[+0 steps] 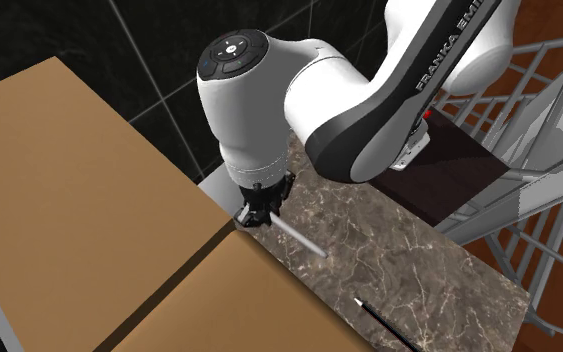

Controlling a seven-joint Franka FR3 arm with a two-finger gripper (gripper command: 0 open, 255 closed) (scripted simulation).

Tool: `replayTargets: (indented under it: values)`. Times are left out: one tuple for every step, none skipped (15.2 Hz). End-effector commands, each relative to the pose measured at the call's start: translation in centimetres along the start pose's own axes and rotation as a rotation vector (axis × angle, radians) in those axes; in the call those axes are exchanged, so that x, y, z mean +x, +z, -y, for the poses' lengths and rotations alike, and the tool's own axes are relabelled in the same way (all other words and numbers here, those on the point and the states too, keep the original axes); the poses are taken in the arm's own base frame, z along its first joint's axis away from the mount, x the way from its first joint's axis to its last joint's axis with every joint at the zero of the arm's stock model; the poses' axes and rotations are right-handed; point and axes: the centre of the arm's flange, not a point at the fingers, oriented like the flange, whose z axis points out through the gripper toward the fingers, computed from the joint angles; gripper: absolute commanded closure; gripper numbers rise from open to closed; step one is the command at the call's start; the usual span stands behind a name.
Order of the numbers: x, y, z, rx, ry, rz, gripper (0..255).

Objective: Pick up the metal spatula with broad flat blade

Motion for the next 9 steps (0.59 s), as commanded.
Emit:
replayTargets:
  values:
    - [-0.1,-1.2,0.1,0.004,0.002,-0.001,255]
    - [-0.1,-1.7,0.1,0.004,0.002,-0.001,255]
    - [-0.2,-2.2,0.1,0.004,0.002,-0.001,255]
    - [-0.2,-2.8,0.1,0.004,0.002,-0.001,255]
    - [-0.3,-3.3,0.1,0.004,0.002,-0.001,255]
    - [-0.4,-3.8,0.1,0.004,0.002,-0.001,255]
    - [-0.4,-4.3,0.1,0.004,0.002,-0.001,255]
    - [-0.4,-4.4,0.1,0.004,0.002,-0.001,255]
    - [-0.4,-4.4,0.1,0.004,0.002,-0.001,255]
